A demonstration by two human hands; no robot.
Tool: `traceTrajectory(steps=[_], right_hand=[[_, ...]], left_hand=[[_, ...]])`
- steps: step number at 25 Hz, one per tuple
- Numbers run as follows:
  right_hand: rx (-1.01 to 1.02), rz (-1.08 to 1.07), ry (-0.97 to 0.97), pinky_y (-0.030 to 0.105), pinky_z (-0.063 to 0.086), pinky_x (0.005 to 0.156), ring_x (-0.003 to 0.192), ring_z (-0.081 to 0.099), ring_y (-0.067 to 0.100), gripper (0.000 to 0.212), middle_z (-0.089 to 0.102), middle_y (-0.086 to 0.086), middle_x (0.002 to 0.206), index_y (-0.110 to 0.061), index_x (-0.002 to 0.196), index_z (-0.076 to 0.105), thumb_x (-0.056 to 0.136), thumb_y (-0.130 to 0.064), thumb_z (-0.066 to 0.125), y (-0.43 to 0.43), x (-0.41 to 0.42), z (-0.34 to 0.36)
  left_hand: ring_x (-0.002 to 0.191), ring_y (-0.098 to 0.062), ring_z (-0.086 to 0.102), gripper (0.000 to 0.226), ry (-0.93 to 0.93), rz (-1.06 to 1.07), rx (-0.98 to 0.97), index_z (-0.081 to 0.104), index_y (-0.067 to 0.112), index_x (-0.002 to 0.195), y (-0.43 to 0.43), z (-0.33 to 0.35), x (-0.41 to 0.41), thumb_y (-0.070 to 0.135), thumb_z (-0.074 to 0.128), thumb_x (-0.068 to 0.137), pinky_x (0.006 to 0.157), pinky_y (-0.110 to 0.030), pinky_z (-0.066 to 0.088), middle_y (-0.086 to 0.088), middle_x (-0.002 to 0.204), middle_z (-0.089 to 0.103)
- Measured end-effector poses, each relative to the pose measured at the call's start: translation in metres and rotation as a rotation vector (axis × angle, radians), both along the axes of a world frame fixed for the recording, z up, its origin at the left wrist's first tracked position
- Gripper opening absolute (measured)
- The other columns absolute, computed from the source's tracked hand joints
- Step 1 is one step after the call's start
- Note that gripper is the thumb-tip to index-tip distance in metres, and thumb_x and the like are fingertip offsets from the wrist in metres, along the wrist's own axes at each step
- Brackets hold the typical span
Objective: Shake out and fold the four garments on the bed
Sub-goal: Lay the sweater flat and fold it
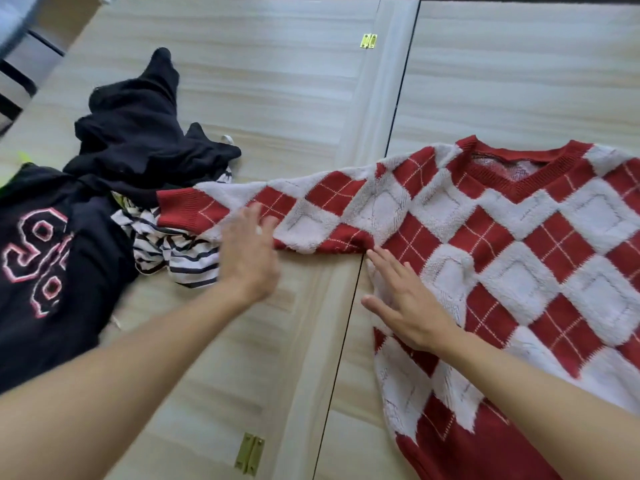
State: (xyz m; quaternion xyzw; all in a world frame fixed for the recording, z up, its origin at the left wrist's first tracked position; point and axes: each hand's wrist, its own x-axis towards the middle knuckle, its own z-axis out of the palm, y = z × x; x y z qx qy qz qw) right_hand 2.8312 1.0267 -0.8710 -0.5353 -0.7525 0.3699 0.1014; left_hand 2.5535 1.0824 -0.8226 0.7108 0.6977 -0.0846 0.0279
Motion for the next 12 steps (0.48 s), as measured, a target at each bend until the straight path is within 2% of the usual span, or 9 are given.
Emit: traceTrajectory(steps=[2, 5, 7, 9, 10, 12], right_hand=[[0.070, -0.078, 0.029, 0.043, 0.009, 0.127, 0.155, 0.006, 0.006, 0.074, 0.014, -0.006, 0.168, -0.026, 0.160, 0.019, 0.097, -0.061, 0.033, -0.005, 0.022, 0.002], [0.213, -0.344, -0.148, 0.048, 0.009, 0.126, 0.156, 0.009, 0.016, 0.069, 0.017, 0.003, 0.168, -0.018, 0.159, 0.024, 0.099, -0.052, 0.031, -0.019, 0.082, 0.002], [0.204, -0.521, -0.284, 0.047, -0.001, 0.126, 0.156, 0.004, 0.021, 0.071, 0.011, 0.006, 0.169, -0.017, 0.160, 0.019, 0.099, -0.053, 0.026, -0.027, 0.134, -0.002], [0.097, -0.653, -0.439, 0.049, -0.005, 0.125, 0.157, -0.003, 0.024, 0.079, 0.001, 0.006, 0.170, -0.018, 0.161, 0.010, 0.096, -0.061, 0.015, -0.044, 0.199, -0.014], [0.050, -0.649, -0.509, 0.050, -0.004, 0.125, 0.157, -0.005, 0.025, 0.082, -0.002, 0.005, 0.170, -0.019, 0.162, 0.006, 0.094, -0.065, 0.010, -0.056, 0.228, -0.020], [0.067, -0.497, -0.552, 0.048, -0.003, 0.126, 0.156, -0.007, 0.024, 0.083, -0.005, 0.004, 0.170, -0.021, 0.162, 0.001, 0.094, -0.068, 0.008, -0.081, 0.280, -0.026]], left_hand=[[0.147, -0.038, 0.031, 0.055, -0.210, -0.167, 0.012, 0.050, 0.012, 0.141, -0.022, -0.010, 0.064, 0.027, 0.054, 0.088, 0.118, -0.050, 0.028, -0.019, 0.157, 0.037], [0.149, -0.036, 0.032, 0.061, -0.347, -0.402, -0.008, 0.051, 0.012, 0.145, -0.053, -0.028, 0.168, 0.038, 0.049, 0.090, 0.119, -0.049, 0.032, -0.016, 0.158, 0.040], [0.155, -0.033, 0.017, 0.074, -0.341, -0.441, -0.094, 0.034, 0.016, 0.157, -0.067, -0.043, 0.216, 0.052, 0.045, 0.093, 0.122, -0.054, 0.024, -0.012, 0.167, 0.024], [0.157, -0.030, 0.002, 0.090, -0.255, -0.449, -0.147, 0.013, 0.023, 0.163, -0.080, -0.062, 0.240, 0.072, 0.034, 0.090, 0.122, -0.062, 0.015, -0.007, 0.171, 0.006], [0.157, -0.030, -0.001, 0.096, -0.209, -0.458, -0.147, 0.008, 0.026, 0.163, -0.086, -0.072, 0.238, 0.078, 0.031, 0.087, 0.120, -0.065, 0.014, -0.005, 0.171, 0.002], [0.158, -0.030, 0.000, 0.103, -0.170, -0.470, -0.139, 0.006, 0.026, 0.163, -0.096, -0.081, 0.229, 0.083, 0.034, 0.082, 0.115, -0.071, 0.018, -0.001, 0.172, -0.001]])
